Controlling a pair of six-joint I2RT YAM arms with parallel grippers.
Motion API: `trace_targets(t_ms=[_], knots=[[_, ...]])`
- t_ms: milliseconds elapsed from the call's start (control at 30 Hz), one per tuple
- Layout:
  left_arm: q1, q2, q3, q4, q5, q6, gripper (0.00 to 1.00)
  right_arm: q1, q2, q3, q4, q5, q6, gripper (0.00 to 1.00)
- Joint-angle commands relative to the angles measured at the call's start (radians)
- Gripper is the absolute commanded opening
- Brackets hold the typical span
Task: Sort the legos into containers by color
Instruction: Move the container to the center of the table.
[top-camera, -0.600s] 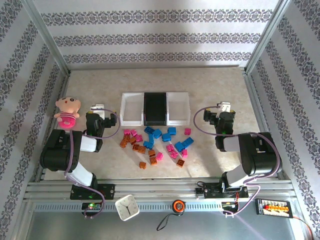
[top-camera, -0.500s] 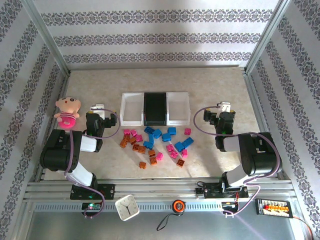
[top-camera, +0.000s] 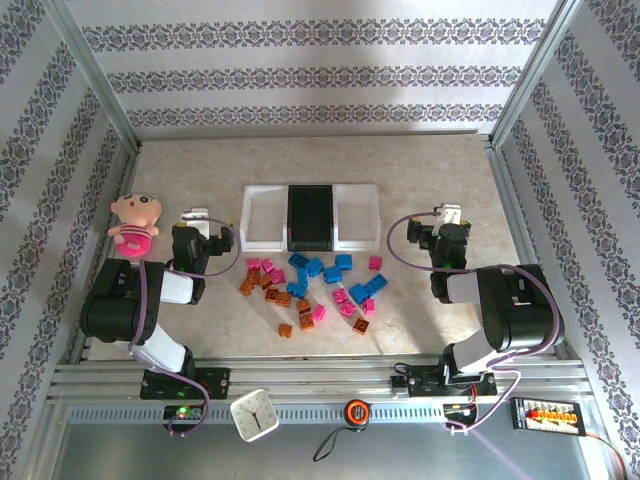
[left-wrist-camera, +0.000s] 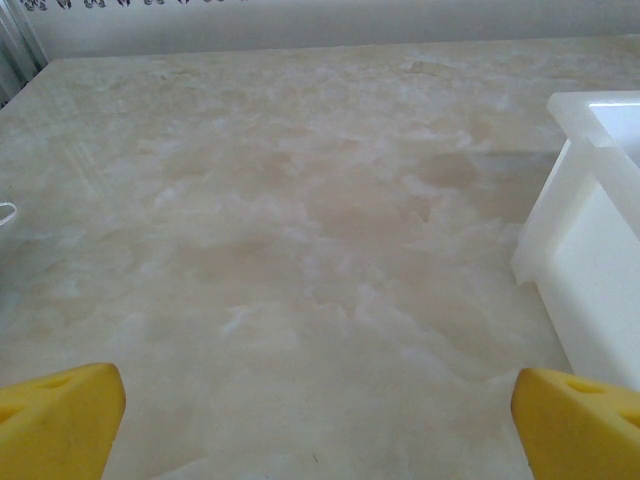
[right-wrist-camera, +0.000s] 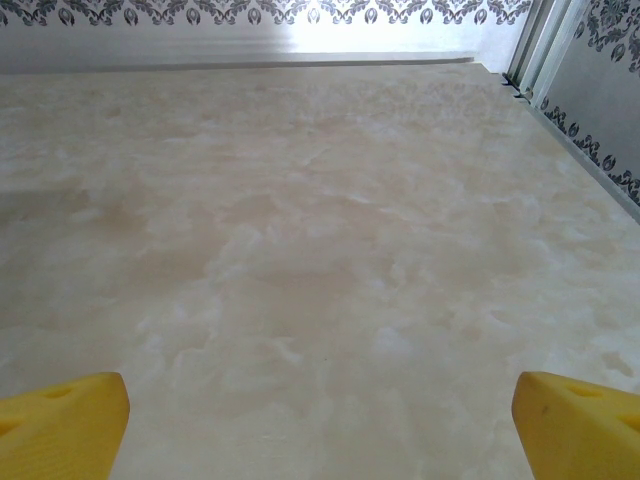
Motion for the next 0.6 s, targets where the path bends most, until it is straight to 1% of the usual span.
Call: trace_targets(t_ms=[0, 567], knots=[[0.004, 0.0, 0.015, 0.008, 0.007, 0.018, 0.99, -0.005, -0.006, 0.016, 0.033, -0.016, -0.004, 0.98], [0.004, 0.0, 0.018, 0.004, 0.001, 0.014, 0.99, -0.007, -0.006, 0.017, 0.033, -0.017, -0.003, 0.98]])
